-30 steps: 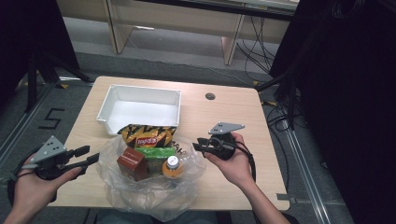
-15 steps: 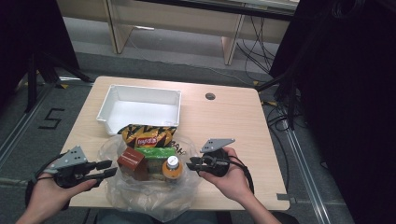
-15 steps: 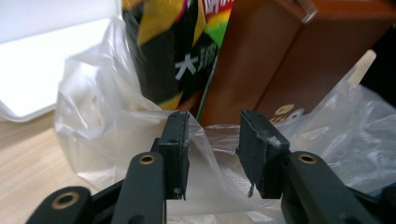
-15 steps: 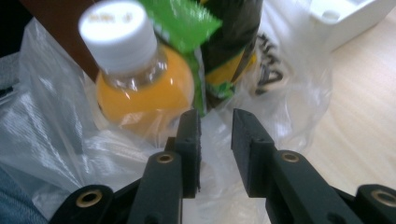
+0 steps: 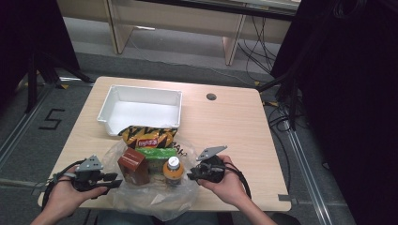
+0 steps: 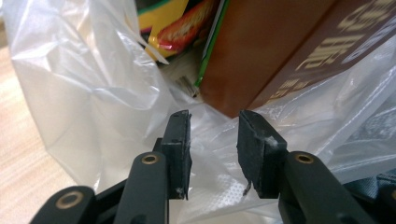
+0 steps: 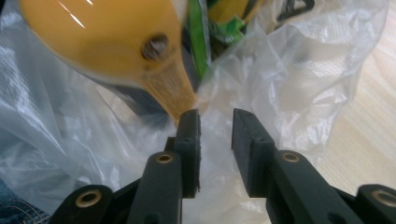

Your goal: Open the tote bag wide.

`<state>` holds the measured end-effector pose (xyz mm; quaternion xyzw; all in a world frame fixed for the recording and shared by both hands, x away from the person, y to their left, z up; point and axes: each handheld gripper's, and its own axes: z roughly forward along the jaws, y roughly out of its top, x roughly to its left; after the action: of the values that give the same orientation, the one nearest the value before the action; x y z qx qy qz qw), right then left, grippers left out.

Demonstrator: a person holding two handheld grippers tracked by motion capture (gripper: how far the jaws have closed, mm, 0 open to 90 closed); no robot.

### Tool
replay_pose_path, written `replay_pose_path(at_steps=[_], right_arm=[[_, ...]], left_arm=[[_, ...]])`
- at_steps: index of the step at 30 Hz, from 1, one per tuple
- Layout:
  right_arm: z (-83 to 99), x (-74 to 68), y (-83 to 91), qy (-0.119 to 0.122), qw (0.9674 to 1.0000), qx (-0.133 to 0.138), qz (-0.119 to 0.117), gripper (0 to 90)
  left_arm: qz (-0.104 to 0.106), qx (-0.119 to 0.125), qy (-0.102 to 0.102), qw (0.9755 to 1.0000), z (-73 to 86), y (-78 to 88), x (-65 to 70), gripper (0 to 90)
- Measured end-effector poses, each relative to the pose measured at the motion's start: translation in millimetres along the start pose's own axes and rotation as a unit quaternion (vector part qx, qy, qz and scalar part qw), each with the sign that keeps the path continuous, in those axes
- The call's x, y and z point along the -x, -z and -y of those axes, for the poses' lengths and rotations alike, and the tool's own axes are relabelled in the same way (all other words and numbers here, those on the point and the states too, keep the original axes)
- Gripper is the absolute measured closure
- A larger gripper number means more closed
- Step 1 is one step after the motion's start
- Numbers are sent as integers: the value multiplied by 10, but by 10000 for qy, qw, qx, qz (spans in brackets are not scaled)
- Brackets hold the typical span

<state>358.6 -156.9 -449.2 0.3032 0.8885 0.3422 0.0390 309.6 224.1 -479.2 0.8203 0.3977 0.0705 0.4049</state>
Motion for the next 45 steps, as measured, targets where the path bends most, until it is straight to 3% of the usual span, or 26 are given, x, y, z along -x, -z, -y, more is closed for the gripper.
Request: replay_pose_path(at_steps=[1,2,3,6,7,8,9,13,15,16,18,23,24,26,27,30,32,36,40,42,44,45], right_arm=[[5,22,16,43,9999,-155,-52,728],[31,21,-14,-30,10000,-28,-42,727],[36,31,2,-18,9998,-198,-35,726],[55,32,-11,-60,9999,-75,-49,718],[43,26,27,-70,9999,-105,-66,712],[36,20,27,-44,9999,128,-75,704],[17,10,73,-75,9997,220,-108,682],[-63,39,238,-60,9971,749,-71,623],[-91,48,293,-25,9948,1020,18,600],[-100,41,328,-128,9938,1102,-6,590],[-112,72,372,-32,9903,1384,64,570],[-92,126,425,-173,9843,1755,61,553],[-93,142,423,-139,9819,1888,36,548],[-91,143,441,-193,9818,1886,64,544],[-92,154,444,-277,9799,1977,4,539],[-77,194,429,-93,9790,2036,50,538],[-55,177,440,-291,9801,1959,127,523],[-49,200,441,-311,9777,2068,181,507],[-54,197,446,-284,9772,2092,217,530],[-62,201,452,-219,9795,1988,257,533],[-68,198,432,-204,9785,2041,221,532],[-70,198,442,-161,9796,1985,255,532]], left_arm=[[13,-159,-147,9998,6,16,-25,638],[16,-48,-51,10000,17,-3,-10,638],[-15,-175,-218,9996,25,15,-26,636],[-5,-19,-12,10000,32,44,-12,612],[-14,150,59,9999,25,67,-2,592],[-29,270,65,9996,18,105,-4,568],[-48,415,157,9990,13,140,2,540],[-170,872,180,9959,-4,285,-13,452],[-272,1005,273,9942,-14,341,-21,425],[-334,1054,285,9935,-20,364,-27,411],[-419,1171,287,9918,-32,403,-44,386],[-461,1453,338,9877,-41,462,-66,368],[-502,1476,357,9871,-36,472,-73,365],[-523,1511,380,9864,-24,476,-90,360],[-590,1501,439,9859,-11,478,-106,359],[-630,1504,513,9853,11,463,-135,357],[-704,1481,562,9849,24,460,-147,354],[-765,1446,633,9845,48,444,-161,352],[-814,1405,680,9844,76,421,-153,352],[-826,1395,681,9844,85,416,-144,352],[-852,1377,670,9845,90,414,-139,351],[-857,1375,677,9845,94,411,-135,351]])
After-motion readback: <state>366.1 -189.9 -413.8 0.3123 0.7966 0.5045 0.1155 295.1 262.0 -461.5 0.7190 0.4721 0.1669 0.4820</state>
